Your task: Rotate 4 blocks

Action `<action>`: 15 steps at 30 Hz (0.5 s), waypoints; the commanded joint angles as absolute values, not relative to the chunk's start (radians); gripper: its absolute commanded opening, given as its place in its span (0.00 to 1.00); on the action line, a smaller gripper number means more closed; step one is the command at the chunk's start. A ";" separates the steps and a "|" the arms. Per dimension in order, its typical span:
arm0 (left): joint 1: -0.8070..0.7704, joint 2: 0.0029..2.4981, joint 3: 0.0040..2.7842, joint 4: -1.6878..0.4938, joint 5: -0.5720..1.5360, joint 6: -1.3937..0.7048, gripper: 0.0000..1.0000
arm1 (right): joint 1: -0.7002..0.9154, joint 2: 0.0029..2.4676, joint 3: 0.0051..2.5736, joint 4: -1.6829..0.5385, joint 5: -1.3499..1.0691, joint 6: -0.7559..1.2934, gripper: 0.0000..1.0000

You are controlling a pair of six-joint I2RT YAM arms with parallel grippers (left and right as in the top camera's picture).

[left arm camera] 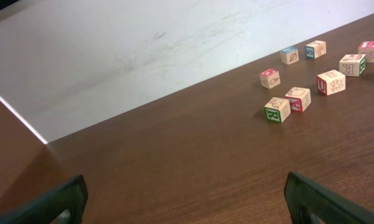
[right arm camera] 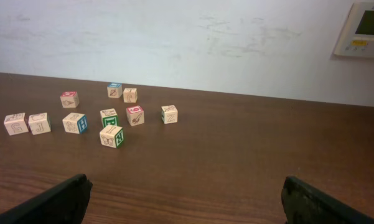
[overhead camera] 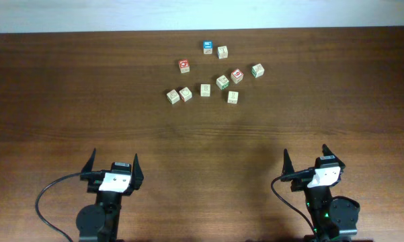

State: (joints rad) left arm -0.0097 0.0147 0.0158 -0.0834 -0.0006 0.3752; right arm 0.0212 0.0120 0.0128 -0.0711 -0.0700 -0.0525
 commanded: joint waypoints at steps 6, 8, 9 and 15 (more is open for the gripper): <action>-0.004 0.006 0.009 -0.084 -0.012 0.388 0.99 | 0.026 0.004 0.006 -0.072 -0.068 -0.048 0.98; -0.004 0.006 0.010 -0.084 -0.013 0.388 0.99 | 0.026 0.004 0.006 -0.071 -0.068 -0.048 0.98; -0.004 0.006 0.012 -0.084 -0.016 0.388 0.99 | 0.026 0.004 0.009 -0.072 -0.068 -0.048 0.98; -0.004 0.006 0.027 -0.095 -0.017 0.388 0.99 | 0.026 0.006 0.019 -0.071 -0.068 -0.048 0.98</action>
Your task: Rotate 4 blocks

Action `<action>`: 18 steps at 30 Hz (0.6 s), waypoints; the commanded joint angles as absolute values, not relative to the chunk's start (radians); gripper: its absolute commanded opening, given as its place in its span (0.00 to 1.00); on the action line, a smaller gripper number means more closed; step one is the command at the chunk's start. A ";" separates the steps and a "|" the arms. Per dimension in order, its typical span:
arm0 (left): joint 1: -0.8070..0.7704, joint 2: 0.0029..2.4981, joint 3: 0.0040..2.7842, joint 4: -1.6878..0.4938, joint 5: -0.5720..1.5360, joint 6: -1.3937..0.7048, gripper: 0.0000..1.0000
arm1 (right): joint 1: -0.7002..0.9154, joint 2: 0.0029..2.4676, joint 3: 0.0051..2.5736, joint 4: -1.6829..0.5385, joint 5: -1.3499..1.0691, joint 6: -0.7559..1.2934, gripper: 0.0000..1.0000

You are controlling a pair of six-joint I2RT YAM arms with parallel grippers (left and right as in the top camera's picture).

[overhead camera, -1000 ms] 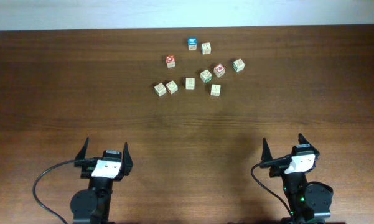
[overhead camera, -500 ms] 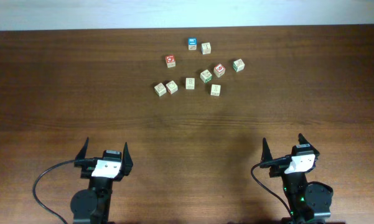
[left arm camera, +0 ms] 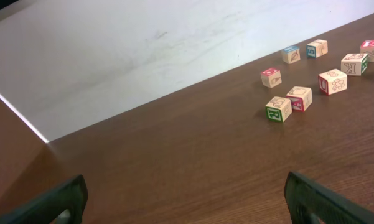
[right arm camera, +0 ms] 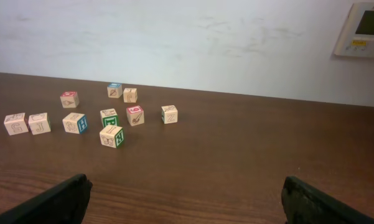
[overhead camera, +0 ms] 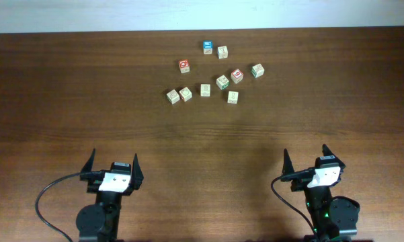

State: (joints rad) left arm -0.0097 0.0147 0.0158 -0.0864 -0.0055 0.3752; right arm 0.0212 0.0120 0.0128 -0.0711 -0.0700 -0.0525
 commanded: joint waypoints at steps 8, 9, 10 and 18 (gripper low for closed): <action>-0.003 0.017 0.046 -0.097 -0.027 0.387 0.99 | 0.026 0.007 0.031 -0.049 -0.069 -0.048 0.98; -0.004 0.031 0.061 -0.100 -0.027 0.387 0.99 | 0.026 0.009 0.041 -0.049 -0.069 -0.049 0.98; -0.003 0.059 0.087 -0.107 -0.027 0.387 0.99 | 0.026 0.020 0.060 -0.049 -0.068 -0.048 0.98; -0.004 0.516 0.487 -0.198 -0.022 0.387 0.99 | 0.026 0.424 0.417 -0.117 -0.126 -0.048 0.98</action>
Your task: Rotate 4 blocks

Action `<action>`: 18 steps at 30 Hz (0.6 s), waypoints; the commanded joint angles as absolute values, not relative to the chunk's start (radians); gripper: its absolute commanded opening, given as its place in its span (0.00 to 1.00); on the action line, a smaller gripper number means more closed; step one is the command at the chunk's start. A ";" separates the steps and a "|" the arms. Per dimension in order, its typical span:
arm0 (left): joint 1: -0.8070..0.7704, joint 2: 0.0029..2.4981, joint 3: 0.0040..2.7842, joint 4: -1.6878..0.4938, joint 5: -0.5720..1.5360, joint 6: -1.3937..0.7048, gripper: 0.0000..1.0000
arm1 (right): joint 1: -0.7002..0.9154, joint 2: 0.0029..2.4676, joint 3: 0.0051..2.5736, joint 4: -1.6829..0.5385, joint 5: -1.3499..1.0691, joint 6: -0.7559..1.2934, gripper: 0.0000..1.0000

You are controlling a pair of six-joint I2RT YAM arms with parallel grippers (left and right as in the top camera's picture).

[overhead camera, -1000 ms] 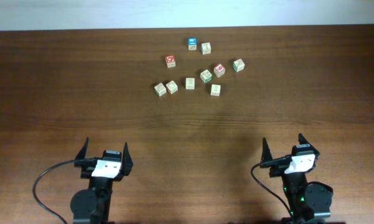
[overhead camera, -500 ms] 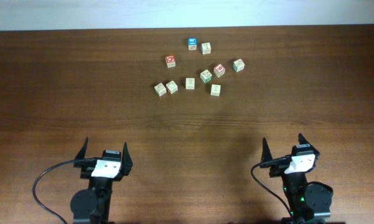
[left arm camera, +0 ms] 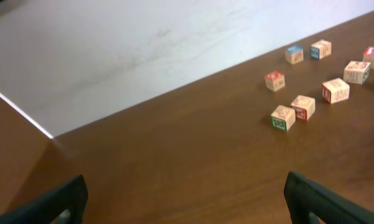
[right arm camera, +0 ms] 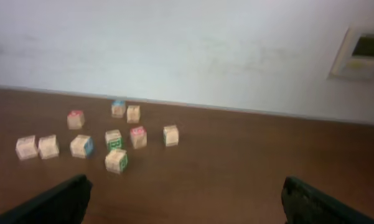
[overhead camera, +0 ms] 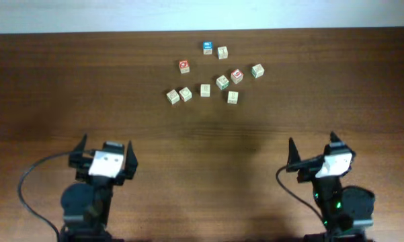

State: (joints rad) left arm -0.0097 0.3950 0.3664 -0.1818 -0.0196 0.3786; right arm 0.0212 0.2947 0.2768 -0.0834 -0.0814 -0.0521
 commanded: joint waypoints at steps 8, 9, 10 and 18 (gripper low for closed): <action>-0.004 0.909 0.945 -0.539 -0.022 0.387 0.99 | 0.026 0.909 0.920 -0.447 -0.236 -0.049 0.98; -0.004 0.971 1.018 -0.606 -0.019 0.387 0.99 | 0.026 0.953 0.972 -0.483 -0.236 -0.049 0.98; -0.004 1.028 1.083 -0.663 0.010 0.387 0.99 | 0.026 1.002 1.022 -0.511 -0.236 -0.049 0.98; -0.004 1.184 1.180 -0.828 0.492 0.383 0.99 | 0.026 1.137 1.105 -0.557 -0.436 -0.045 0.98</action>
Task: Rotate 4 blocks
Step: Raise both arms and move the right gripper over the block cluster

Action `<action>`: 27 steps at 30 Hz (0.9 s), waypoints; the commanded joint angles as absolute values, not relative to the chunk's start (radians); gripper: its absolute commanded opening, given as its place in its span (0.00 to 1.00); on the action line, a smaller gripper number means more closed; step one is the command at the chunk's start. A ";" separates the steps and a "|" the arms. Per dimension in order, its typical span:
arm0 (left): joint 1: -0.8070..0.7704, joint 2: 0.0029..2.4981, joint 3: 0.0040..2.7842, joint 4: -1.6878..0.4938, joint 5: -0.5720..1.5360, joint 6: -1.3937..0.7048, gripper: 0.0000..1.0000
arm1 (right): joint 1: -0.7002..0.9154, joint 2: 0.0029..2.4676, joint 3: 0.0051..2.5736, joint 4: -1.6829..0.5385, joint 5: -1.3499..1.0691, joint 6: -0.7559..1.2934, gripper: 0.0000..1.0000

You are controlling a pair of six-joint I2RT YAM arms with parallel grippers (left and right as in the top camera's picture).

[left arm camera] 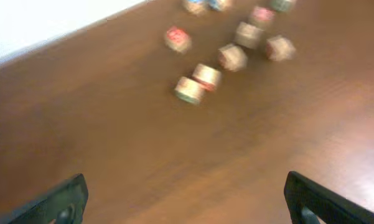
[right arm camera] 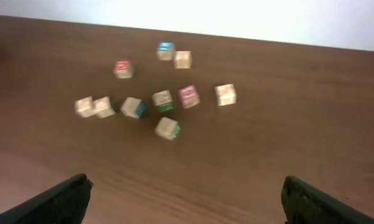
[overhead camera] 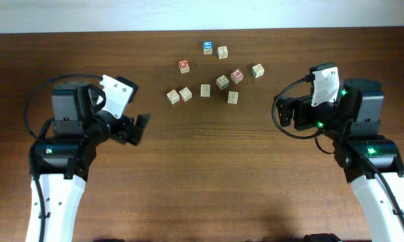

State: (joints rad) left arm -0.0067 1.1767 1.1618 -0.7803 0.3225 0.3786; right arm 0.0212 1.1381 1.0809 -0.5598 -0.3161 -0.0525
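Observation:
Several small wooden letter blocks lie scattered at the far middle of the table, among them a blue-topped block, a red-topped block and a side-by-side pair. My left gripper hangs open left of and nearer than the pair, holding nothing. My right gripper hangs open to the right of the cluster, also holding nothing. The left wrist view shows the cluster blurred, with the pair ahead of the left gripper. In the right wrist view the nearest block lies ahead of the right gripper.
The brown wooden table ends at a pale wall edge just beyond the blocks. Both arms' bodies and cables stand at the left and right sides of the table.
Both arms have moved from low near the table's front edge to raised positions farther forward, each gripper now closer to the block cluster. Both grippers stay open. The blocks have not moved.
Both grippers rested open near the front edge for the first two moments, with the blocks untouched at the far middle. Then both arms had lifted slightly. Now they flank the cluster, left and right, still open with nothing in them.

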 commanded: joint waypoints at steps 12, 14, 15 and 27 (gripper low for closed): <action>-0.003 1.406 1.391 -0.892 0.055 -0.035 0.99 | 0.094 1.568 1.656 -1.049 -0.281 -0.018 0.98; -0.003 1.472 1.441 -0.917 0.055 -0.039 0.99 | 0.092 1.646 1.738 -1.097 -0.276 -0.010 0.98; -0.004 1.487 1.444 -0.913 0.055 -0.038 0.99 | 0.093 1.666 1.745 -1.096 -0.285 -0.006 0.98; -0.003 1.504 1.444 -0.867 0.002 -0.098 0.99 | 0.179 1.758 1.744 -0.966 -0.143 0.127 0.96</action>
State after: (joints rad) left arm -0.0059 1.4998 1.4242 -0.8768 0.0555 -0.0505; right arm 0.1352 1.7130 1.7264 -0.9684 -0.2520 0.0753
